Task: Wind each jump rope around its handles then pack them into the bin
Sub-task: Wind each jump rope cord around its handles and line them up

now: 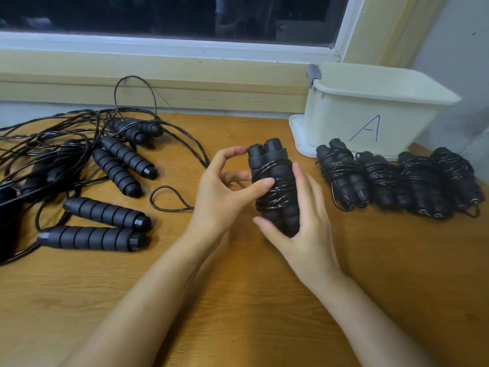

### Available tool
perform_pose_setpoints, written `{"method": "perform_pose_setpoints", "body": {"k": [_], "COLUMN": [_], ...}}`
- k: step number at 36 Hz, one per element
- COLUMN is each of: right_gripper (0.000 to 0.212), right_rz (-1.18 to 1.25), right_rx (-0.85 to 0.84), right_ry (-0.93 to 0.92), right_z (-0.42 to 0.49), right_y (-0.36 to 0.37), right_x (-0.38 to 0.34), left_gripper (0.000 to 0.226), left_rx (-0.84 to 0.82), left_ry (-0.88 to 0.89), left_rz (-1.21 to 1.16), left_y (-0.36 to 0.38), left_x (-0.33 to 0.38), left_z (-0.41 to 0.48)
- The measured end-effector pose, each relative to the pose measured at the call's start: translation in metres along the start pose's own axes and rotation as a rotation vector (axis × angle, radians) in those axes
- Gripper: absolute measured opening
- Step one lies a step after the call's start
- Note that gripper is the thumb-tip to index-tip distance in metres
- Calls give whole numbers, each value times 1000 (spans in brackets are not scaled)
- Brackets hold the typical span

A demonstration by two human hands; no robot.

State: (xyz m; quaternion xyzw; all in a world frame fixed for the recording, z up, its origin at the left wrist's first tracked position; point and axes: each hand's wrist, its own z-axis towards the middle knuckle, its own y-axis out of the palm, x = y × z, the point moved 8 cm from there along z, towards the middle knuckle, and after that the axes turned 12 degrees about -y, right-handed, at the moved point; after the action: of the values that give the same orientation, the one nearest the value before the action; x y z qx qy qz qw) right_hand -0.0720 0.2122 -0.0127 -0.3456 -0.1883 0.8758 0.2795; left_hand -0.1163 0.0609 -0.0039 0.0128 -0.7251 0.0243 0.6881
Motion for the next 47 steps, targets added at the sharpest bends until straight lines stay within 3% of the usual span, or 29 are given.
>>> {"method": "perform_pose_setpoints", "body": {"k": [4,8,15,21,25,36,47], "right_gripper": [106,108,86,99,90,93,75], "right_rz": [-316,-407,-357,-382,-413,-311,-146], "right_rx": [-14,-43,-36,-64,-44,-16,40], "right_ry": [-1,-41,-47,5,-3,-24,-66], "right_z": [2,4,1,3,4,2,4], "right_y": [-3,-1,0,1,-3,-4,-7], "right_x": [-4,-8,-5,-5,-5,-2,0], "left_gripper": [59,68,69,67,65,61,60], "left_rx": [32,7,-60,-70,-89,-195,-226], "left_ry": [14,17,54,68,83,170,221], "left_rz": [27,48,67,69,47,68,112], "left_y": [-1,3,8,8,8,15,17], "left_x": [0,-3,0,0,3,11,15], "left_z": [-1,-1,-1,-2,-1,-8,-8]}}
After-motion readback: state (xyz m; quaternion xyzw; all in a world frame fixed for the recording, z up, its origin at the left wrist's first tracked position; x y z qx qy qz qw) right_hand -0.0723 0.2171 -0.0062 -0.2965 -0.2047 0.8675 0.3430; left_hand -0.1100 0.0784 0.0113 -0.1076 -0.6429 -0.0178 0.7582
